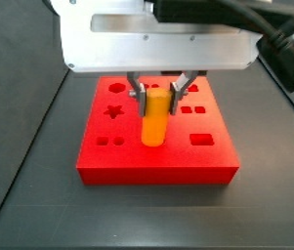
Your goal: Insert the oval object.
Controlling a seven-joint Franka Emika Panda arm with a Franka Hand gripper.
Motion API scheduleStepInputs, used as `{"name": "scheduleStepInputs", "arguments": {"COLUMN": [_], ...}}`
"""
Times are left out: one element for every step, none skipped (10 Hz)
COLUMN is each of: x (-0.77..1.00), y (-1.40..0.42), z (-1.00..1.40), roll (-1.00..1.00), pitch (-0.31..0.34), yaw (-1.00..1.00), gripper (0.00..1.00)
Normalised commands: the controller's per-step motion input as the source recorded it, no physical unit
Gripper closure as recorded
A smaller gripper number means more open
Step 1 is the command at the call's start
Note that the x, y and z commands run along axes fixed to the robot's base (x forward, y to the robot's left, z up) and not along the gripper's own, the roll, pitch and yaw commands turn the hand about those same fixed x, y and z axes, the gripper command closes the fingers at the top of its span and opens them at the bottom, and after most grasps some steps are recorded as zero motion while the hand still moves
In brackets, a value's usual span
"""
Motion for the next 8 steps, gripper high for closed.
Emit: {"name": "scheduleStepInputs", "arguments": {"x": [0.13,0.11,0.09,0.13,0.1,0.03,0.0,0.0], "y": [-0.05,-0.02,-0.03,-0.04,-0.01,-0.01,-0.01,0.0], "z": [-0.55,-0.68,-0.74,-0.74,-0.74,-0.66,-0.34,0.0], "roll": [0.32,0.26,0.24,0.25,0.25,0.21,0.2,0.0], "pitch": [0.026,0.0,0.0,0.0,0.0,0.0,0.0,0.0], "yaw": [-0.02,-0.03,-0.02,-0.05,-0.06,-0.06,-0.04,0.0], "gripper": [1.0,1.0,1.0,1.0,1.0,1.0,1.0,1.0]}}
